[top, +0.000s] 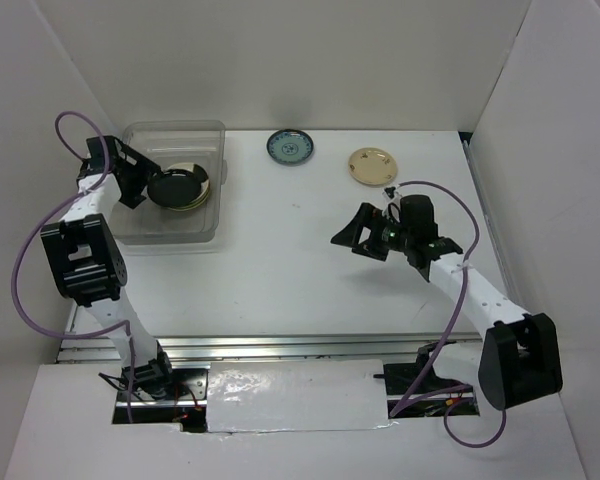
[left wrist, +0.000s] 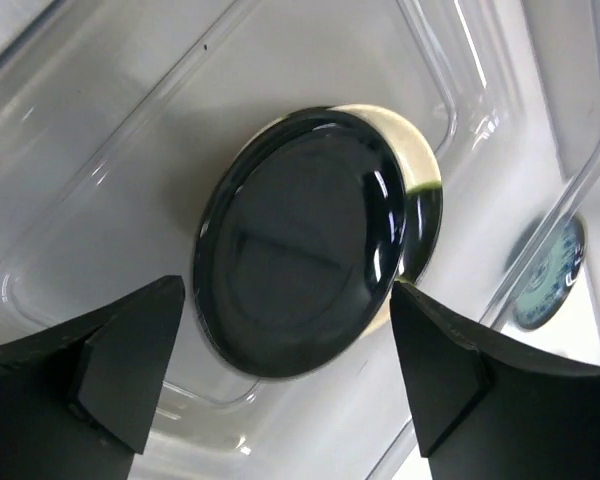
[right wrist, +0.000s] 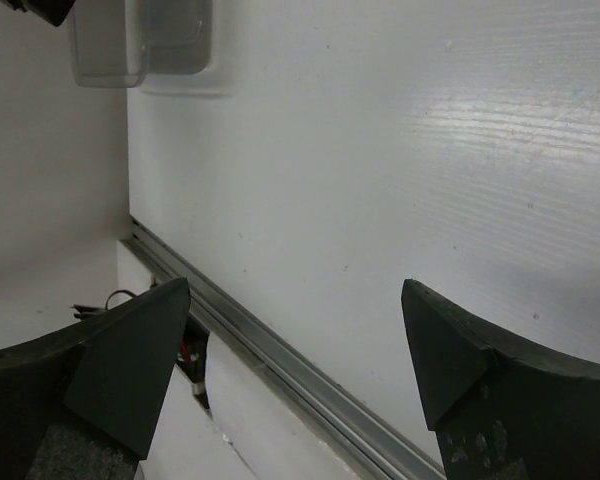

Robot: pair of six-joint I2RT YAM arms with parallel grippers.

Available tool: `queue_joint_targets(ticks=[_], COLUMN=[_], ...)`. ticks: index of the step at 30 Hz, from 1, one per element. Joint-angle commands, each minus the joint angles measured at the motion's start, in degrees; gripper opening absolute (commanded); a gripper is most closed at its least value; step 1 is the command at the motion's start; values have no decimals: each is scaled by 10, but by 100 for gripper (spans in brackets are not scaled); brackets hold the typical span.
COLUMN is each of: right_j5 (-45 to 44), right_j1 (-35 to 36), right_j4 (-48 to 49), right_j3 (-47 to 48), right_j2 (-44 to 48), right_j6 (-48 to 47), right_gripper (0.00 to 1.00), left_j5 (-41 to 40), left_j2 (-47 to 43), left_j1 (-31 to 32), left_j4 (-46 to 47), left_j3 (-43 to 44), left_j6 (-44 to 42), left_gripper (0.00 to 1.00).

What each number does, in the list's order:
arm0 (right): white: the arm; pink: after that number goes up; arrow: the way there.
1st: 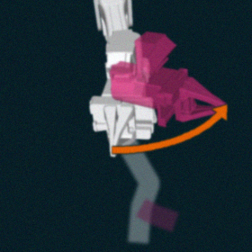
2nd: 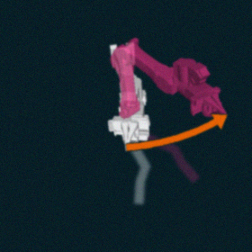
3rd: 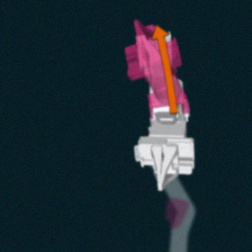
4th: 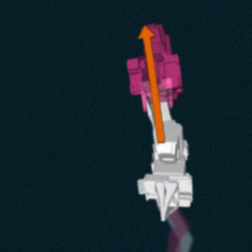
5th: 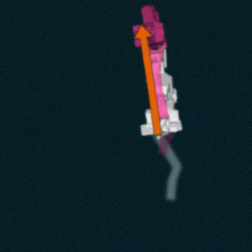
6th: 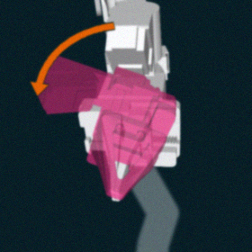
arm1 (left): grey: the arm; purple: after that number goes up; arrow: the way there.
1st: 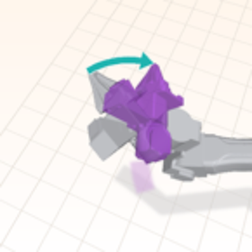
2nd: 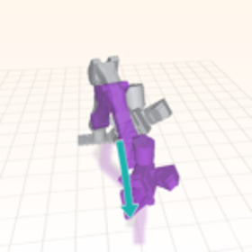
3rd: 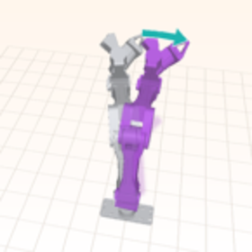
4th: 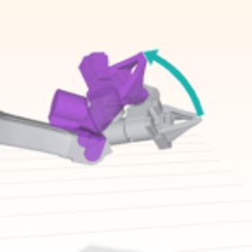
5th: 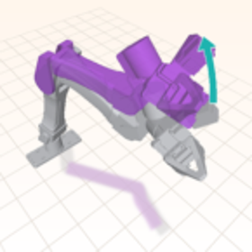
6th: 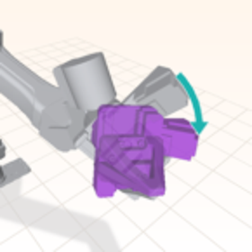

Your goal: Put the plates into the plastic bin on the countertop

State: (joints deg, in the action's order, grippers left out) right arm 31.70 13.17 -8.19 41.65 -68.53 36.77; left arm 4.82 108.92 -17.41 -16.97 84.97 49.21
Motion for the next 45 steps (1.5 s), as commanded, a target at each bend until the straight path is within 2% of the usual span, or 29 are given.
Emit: queue_joint_targets(ticks=[1,3,4,7,9,14,18,20,21,27,30,31,33,35,36,38,40,41,42,45], right_j5=[-3,-9,-18,-35,-59,-96,-133,-136,-137,-211,-242,-243,-250,-266,-267,-257,-255,-251,-248,-250], right_j1=[-3,-3,-7,-29,-45,-113,-157,-167,-167,-181,-184,-185,-184,-184,-185,-191,-192,-193,-194,-192], right_j4=[-7,-10,-5,32,44,97,105,93,86,-2,-71,-85,-110,-116,-123,-125,-128,-126,-125,-112], right_j3=[9,14,15,23,40,126,221,264,313,454,535,553,592,603,607,614,621,619,616,573], right_j2=[24,19,3,-54,-96,-253,-353,-420,-464,-571,-624,-637,-651,-655,-658,-664,-664,-663,-661,-617], right_j6=[-14,-14,-10,24,61,155,210,232,237,275,282,279,277,272,272,268,262,261,261,240], right_gripper=[94,98,100,100,100,100,98,97,97,93,84,75,66,52,41,35,23,15,0,0], left_j5=[5,4,-3,-28,-34,3,-16,-41,-40,-17,-16,-16,-23,-30,-35,-43,-45,-45,-45,-42], left_j2=[8,38,47,86,74,-48,-155,-231,-277,-430,-469,-476,-491,-500,-508,-513,-521,-521,-518,-499], left_j1=[13,19,27,50,62,109,201,257,282,309,310,310,309,308,308,305,302,298,297,293], left_j4=[-60,-134,-216,-345,-367,-333,-336,-320,-312,-260,-255,-259,-276,-279,-282,-291,-285,-283,-280,-271], left_j3=[61,148,180,319,326,230,181,116,65,-102,-144,-149,-160,-166,-167,-166,-171,-178,-183,-192], left_j6=[-19,-42,-49,-82,-99,-124,-177,-191,-197,-211,-215,-218,-222,-228,-228,-232,-234,-234,-233,-230], left_gripper=[99,99,99,99,99,99,99,99,99,99,99,99,99,99,99,99,99,99,99,99])
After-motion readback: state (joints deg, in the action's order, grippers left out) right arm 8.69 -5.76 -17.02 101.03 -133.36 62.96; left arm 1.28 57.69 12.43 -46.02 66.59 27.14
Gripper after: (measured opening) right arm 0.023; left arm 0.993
